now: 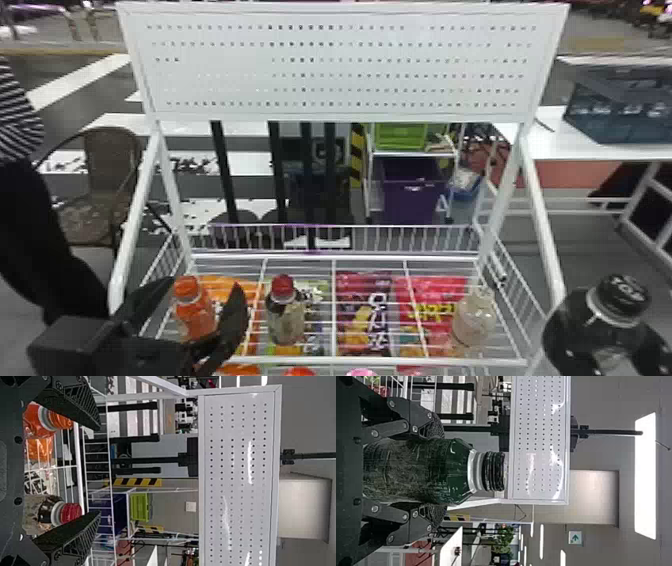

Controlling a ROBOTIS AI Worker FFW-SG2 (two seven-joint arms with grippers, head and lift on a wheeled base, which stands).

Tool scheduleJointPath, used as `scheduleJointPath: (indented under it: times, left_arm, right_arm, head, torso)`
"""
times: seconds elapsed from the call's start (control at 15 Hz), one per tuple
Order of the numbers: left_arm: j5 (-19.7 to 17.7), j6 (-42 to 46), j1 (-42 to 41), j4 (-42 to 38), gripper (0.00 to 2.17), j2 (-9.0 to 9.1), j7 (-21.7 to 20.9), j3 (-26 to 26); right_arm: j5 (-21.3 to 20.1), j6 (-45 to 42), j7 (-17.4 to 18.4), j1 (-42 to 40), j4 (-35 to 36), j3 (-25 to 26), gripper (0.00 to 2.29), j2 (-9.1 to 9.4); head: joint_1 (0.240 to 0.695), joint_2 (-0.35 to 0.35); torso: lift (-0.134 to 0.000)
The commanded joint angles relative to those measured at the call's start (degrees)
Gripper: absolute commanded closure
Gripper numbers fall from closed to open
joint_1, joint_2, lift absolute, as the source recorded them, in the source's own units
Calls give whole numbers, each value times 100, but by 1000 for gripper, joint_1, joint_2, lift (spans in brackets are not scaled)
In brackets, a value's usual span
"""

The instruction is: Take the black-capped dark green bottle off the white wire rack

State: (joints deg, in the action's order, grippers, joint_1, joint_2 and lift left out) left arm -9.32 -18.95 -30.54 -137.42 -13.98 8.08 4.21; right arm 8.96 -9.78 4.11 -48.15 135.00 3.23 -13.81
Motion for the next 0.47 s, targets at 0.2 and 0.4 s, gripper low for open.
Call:
scheduleJointPath:
  times: [0.2, 0.4]
  left_arm:
    - [0, 0, -39, -39, 144, 0, 0, -34]
    - [0, 0, -31, -39, 144, 0, 0, -25]
  right_arm:
    - [0, 78, -103, 8, 17, 11, 1015, 19]
    - [0, 113, -103, -1, 17, 46, 1008, 10]
  head:
    - [499, 0]
    - [499, 0]
  torso:
    - [0]
    - [0]
